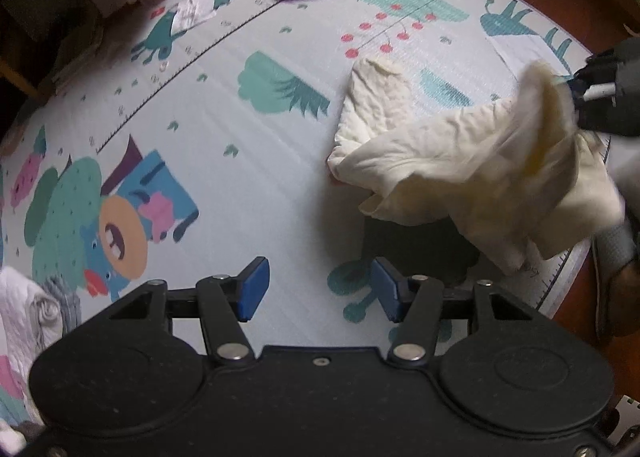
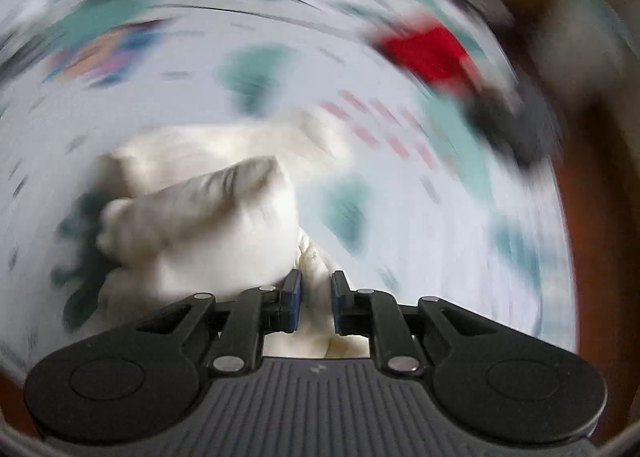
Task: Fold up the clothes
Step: 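Pull the cream jacket onto open mat with both grippers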
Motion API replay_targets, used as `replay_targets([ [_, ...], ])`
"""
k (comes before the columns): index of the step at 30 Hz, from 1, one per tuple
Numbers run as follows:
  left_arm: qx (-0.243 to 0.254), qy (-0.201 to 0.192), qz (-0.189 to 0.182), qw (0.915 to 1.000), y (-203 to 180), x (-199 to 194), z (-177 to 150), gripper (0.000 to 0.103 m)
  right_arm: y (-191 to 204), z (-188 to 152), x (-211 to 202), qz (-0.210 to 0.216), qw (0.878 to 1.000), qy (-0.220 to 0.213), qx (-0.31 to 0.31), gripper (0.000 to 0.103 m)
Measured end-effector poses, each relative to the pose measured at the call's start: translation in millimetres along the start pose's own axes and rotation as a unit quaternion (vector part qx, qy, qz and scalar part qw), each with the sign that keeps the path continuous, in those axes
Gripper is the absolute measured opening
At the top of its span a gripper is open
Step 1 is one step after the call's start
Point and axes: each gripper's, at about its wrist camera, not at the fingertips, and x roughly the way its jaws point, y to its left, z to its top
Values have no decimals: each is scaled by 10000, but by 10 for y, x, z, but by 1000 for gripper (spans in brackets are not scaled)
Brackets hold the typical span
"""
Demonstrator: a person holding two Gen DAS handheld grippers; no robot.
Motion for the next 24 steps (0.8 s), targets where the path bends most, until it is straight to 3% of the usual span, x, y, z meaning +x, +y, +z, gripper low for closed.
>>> replay_targets([
  [4,351,-407,-103,9985,-131,75,-36,56,-331,-147,82,-274,9988,-6,407,23],
  [6,679,-556,-197,9960,-260,161,-54,56,-319,-183,74,-263,9992,-93,285,47],
  [11,1385,-771,-168,9872,-567,477,-13,56,-67,-162,-31,-308,9950,-542,-780,77],
  [15,1555,-775,-261,9844,-623,700,61,56,155,-120,-26,8,9860,-799,-1462,83],
  [17,1782,-789,-272,9804,-599,785,96,56,360,-161,-11,-34,9713,-934,-2187,83],
  [21,2466,-883,-126,9650,-450,997,151,56,792,-303,115,-352,9217,-1068,-3713,83],
  [24,2950,-1046,62,9497,-353,1210,189,56,916,-311,225,-463,9062,-1079,-4062,79],
])
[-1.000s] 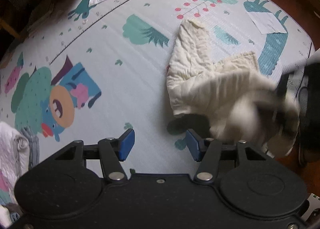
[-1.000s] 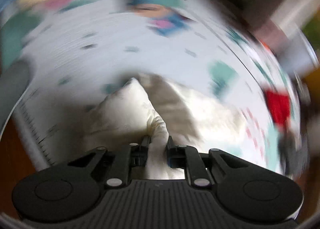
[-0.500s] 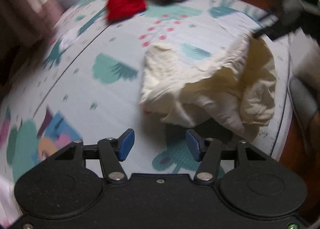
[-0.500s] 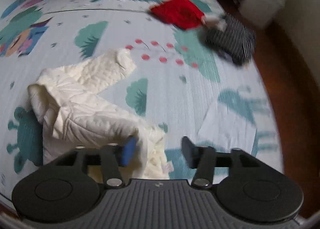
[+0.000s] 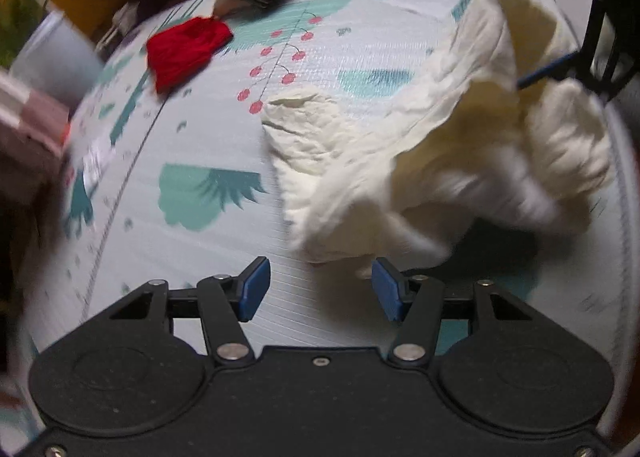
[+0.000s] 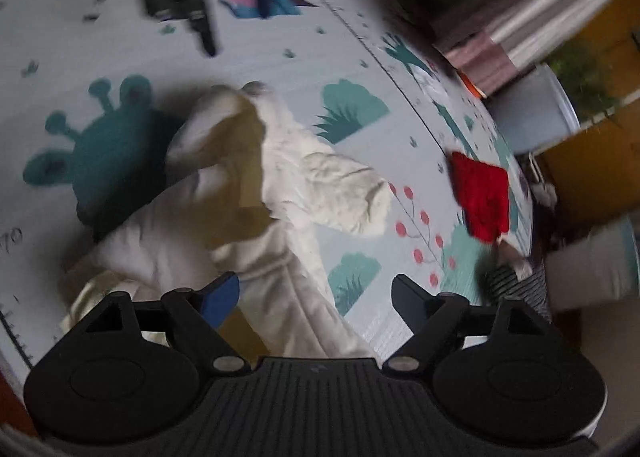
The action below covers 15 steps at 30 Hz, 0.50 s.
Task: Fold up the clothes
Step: 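Pull the cream jacket onto open mat with both grippers, then lift the cream jacket with both grippers and shake it open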
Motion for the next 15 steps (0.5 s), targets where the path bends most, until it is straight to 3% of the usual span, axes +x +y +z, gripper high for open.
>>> replay_targets([
  [5,653,-371,-81,9971,-40,276,9,56,-3,-41,183,-97,9995,168,-234,60],
  [8,1603,-501,-278,9854,-207,378,67,56,-53,-68,316,-113,9996,254,-91,60],
  [10,1829,-517,-339,9812,-265,448,110,53,-72,-69,377,-77,9996,260,-22,60],
  [11,1835,-464,-393,9811,-268,464,138,46,-88,-69,383,-26,9997,232,38,58],
  [12,1796,-373,-473,9819,-258,467,170,25,-113,-68,380,62,9997,204,138,36],
  [13,1756,-283,-553,9825,-249,470,202,12,-139,-68,376,149,9995,175,238,21],
  [14,1717,-193,-632,9829,-240,473,235,11,-185,-62,367,219,9989,172,380,13],
  [15,1642,-155,-697,9838,-209,424,270,8,-249,-51,343,244,9981,164,543,12],
])
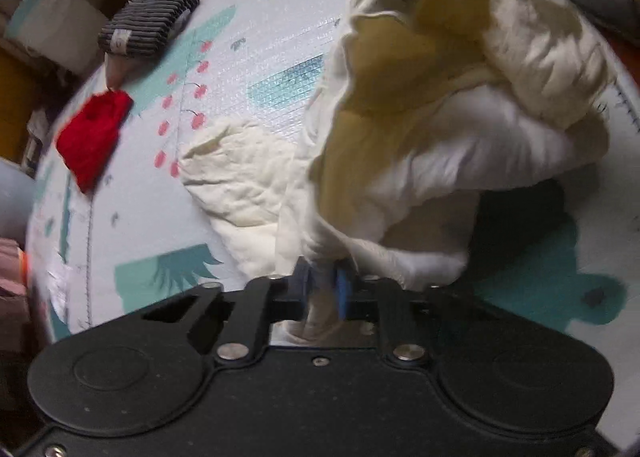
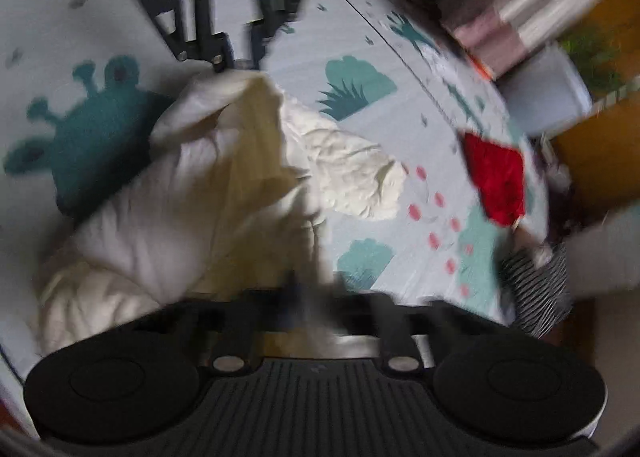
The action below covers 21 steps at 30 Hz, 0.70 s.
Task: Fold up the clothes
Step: 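Lift the cream jacket with both grippers and shake it open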
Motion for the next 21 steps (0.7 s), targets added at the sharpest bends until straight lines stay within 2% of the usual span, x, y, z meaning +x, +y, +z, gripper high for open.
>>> replay_targets([
  [2,-243,-69,-30,9997,111,-221,57,7,-174,47,-104,73,9993,-92,362,11],
  [4,-584,-232,125,9979,281,-551,125,7,-424,117,-276,78,9959,-320,839,11],
  [6,-847,-423,408,9947,454,-966,204,7,-685,180,-481,51,9899,-585,1289,10],
  [8,-905,-497,786,9915,535,-1361,293,7,-917,280,-751,-9,9847,-903,1491,10],
  [12,-1344,-688,1571,9760,687,-2231,372,7,-1246,520,-1348,-121,9771,-1529,1474,10],
  [17,-1854,-750,2434,9491,585,-3131,282,7,-1463,792,-2034,-99,9676,-2215,1207,10],
  [19,-1997,-743,2633,9409,481,-3350,221,7,-1473,865,-2250,-42,9669,-2363,963,10],
  [21,-2078,-694,2699,9376,332,-3493,145,7,-1459,906,-2376,-13,9668,-2437,770,10],
])
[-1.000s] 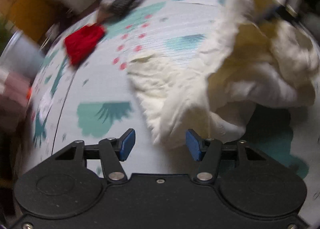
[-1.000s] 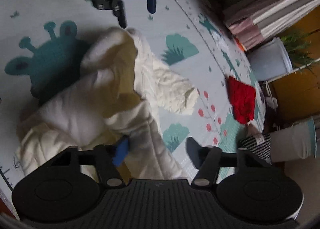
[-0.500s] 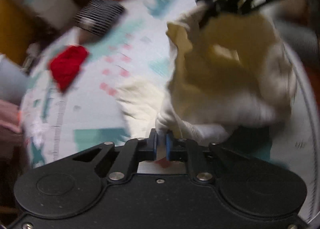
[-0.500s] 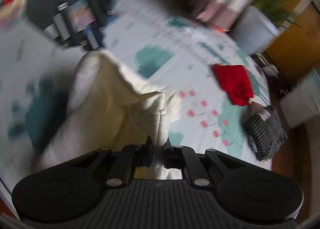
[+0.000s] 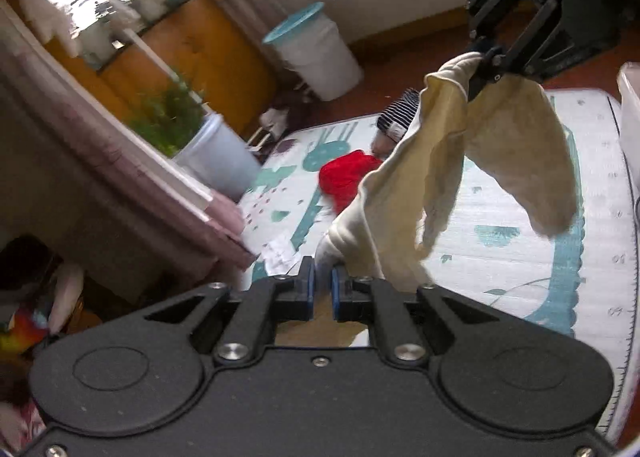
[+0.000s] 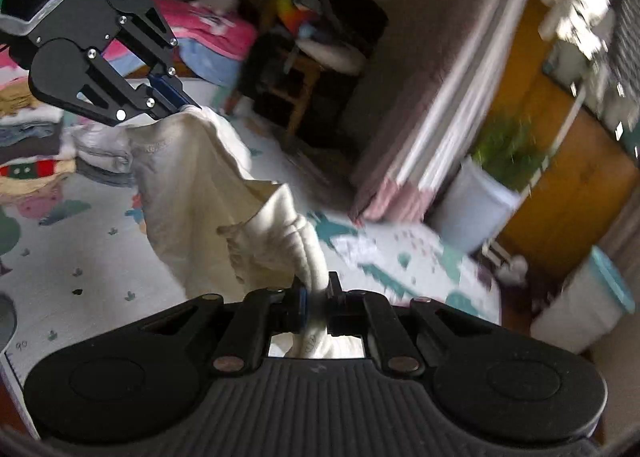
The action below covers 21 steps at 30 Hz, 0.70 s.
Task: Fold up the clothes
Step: 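Lift the cream jacket with both grippers and shake it open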
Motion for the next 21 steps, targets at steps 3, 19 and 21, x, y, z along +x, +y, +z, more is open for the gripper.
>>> replay_targets([
  [3,39,253,-132,9996,-111,-187,-174,7,100,3,-97,318,9994,53,-136,10],
  [19,-405,1706,-2496,9523,-617,463,-808,7,686,-512,575,2822,9346,2105,-497,10],
  [21,-376,1975,-2573,9452,-631,850,-905,7,751,-607,932,2813,9276,2386,-594,10],
])
